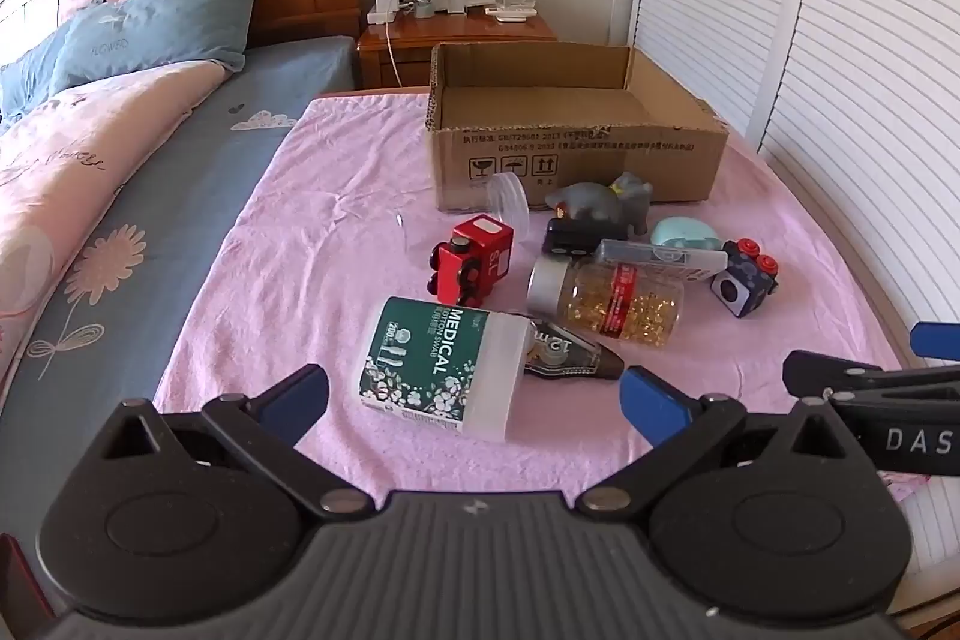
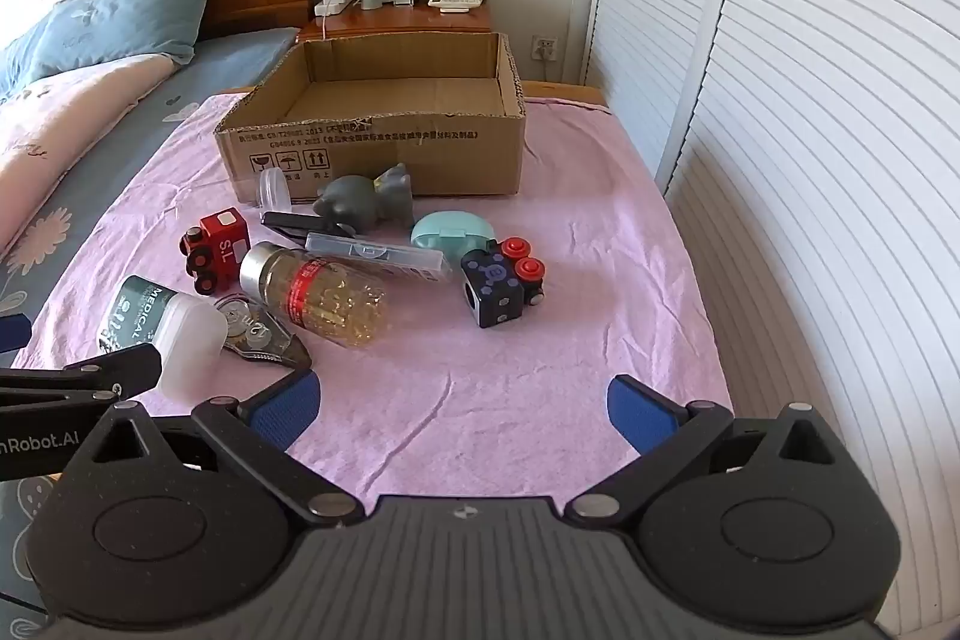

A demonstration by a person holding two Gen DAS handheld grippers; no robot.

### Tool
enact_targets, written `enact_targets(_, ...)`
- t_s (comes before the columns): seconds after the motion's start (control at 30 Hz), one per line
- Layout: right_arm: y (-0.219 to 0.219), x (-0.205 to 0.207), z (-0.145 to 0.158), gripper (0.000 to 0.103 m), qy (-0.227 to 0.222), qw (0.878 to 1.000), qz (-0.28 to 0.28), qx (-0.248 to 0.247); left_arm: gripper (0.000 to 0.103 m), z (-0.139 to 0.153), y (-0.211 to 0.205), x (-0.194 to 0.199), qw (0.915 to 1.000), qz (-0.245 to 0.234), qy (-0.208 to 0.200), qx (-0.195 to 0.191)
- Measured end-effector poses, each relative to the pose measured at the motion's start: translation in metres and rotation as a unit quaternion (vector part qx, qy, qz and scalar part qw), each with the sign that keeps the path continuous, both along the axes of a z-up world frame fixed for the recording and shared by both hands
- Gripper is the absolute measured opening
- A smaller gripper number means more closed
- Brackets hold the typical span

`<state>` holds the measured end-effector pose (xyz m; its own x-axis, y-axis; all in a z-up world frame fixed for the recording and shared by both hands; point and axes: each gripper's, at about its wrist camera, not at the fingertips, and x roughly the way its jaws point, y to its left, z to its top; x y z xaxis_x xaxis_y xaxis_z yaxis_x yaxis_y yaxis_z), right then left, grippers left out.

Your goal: Organize rigid objects

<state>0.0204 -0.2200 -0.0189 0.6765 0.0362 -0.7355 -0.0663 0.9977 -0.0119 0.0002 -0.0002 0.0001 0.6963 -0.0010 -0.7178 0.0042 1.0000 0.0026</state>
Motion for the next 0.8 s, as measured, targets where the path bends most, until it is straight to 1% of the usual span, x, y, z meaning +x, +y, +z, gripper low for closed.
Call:
enact_targets(0.37, -0.0003, 0.0001, 0.0002, 0.103, 0.001, 1.0, 0.0, 0.0, 0.102, 0.0034, -0.0021, -0.0039, 1.0, -0.002, -0.005, -0.006)
enact_targets(0.8, -0.001, 0.0023, -0.0003, 0.103, 0.002, 1.0, -0.001, -0.002, 0.102, 0.0009, -0.0002, 0.0017, 1.0, -0.003, 0.0, -0.009)
